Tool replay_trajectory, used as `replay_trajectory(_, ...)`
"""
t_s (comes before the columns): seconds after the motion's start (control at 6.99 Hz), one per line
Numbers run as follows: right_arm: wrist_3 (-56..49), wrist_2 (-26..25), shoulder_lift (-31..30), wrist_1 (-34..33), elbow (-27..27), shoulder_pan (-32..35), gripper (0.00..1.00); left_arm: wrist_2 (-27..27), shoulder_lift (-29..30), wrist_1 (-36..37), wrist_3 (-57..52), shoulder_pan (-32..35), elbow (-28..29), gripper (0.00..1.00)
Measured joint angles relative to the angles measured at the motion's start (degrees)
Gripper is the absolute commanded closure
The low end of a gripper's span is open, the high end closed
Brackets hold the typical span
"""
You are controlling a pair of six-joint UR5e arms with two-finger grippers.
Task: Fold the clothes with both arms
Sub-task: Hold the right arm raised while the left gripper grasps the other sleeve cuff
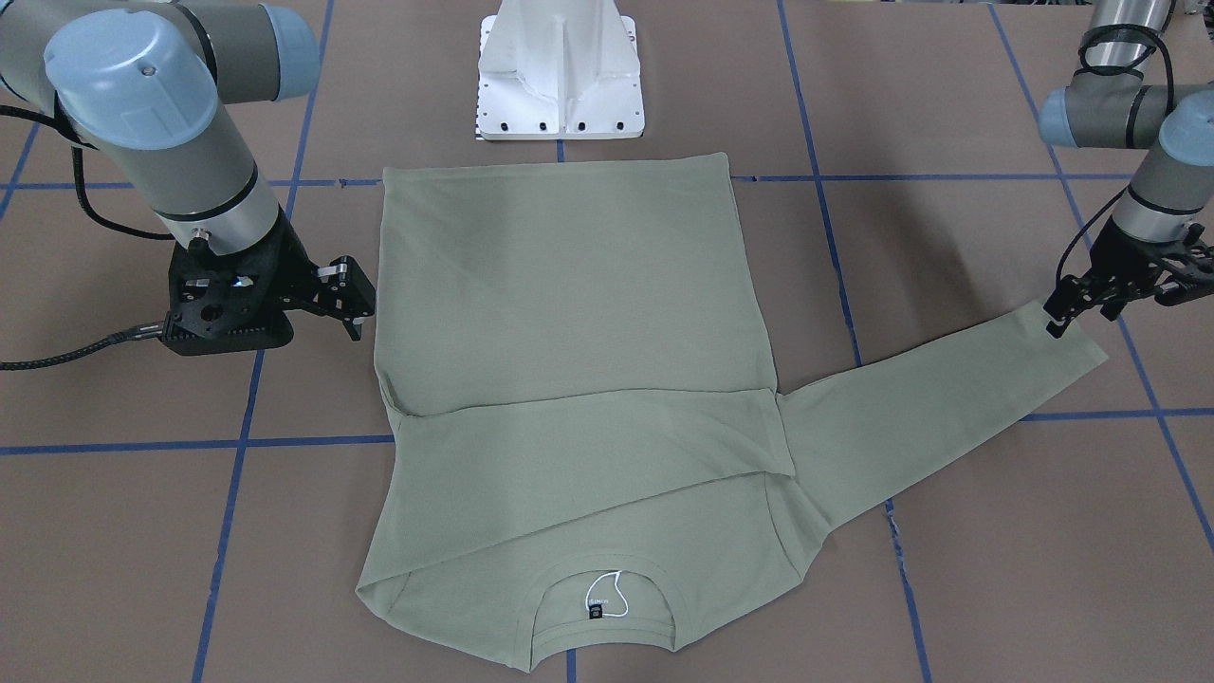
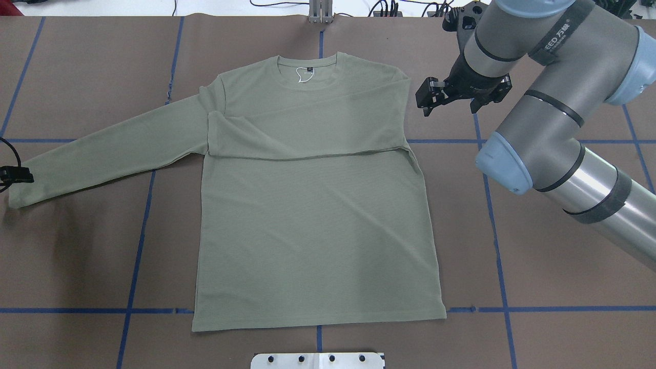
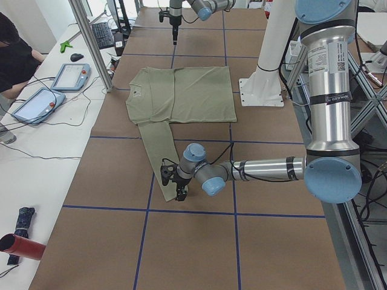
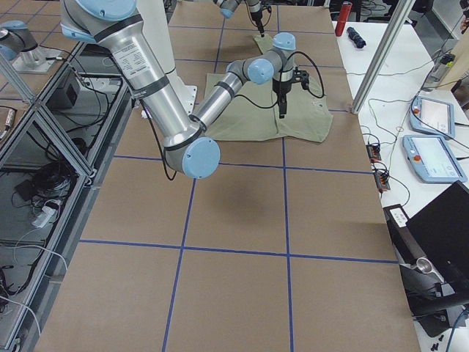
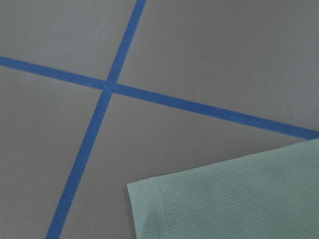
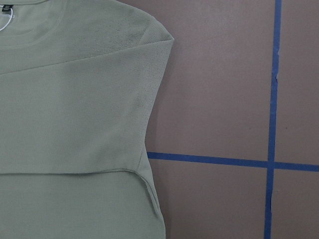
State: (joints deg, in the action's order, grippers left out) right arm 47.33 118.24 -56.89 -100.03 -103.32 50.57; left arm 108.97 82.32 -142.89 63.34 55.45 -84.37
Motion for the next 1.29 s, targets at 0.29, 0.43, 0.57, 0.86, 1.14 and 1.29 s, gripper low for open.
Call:
replay_trajectory(0.29,-0.1,0.1,-0.3,-0.1,-0.6,0.1,0.00,0.0,0.0,0.1,-0.2,-0.3,0.8,0.01)
replay_trajectory(0.43,-0.1,0.1,-0.3,-0.1,-0.7,0.1,0.00,0.1,0.0,0.1,-0.3,-0.3,0.9,0.06)
replay_trajectory(0.57,-0.1,0.0,-0.3,-0.2,-0.7,0.1,0.00,0.1,0.0,0.0,-0.2,-0.3,0.9,0.11)
replay_trajectory(0.86,-0.1,0.0,-0.3,-0.2,-0.7,0.1,0.00,0.1,0.0,-0.1,0.3,-0.3,1.1,0.12)
replay_trajectory(1.14,-0.1,0.0,-0.3,-0.2,-0.7,0.0,0.00,0.2,-0.1,-0.1,0.6,-0.3,1.1,0.12)
replay_trajectory(1.29,-0.1,-0.1,-0.3,-0.1,-0.7,0.0,0.00,0.3,0.0,-0.1,0.6,-0.3,1.2,0.13)
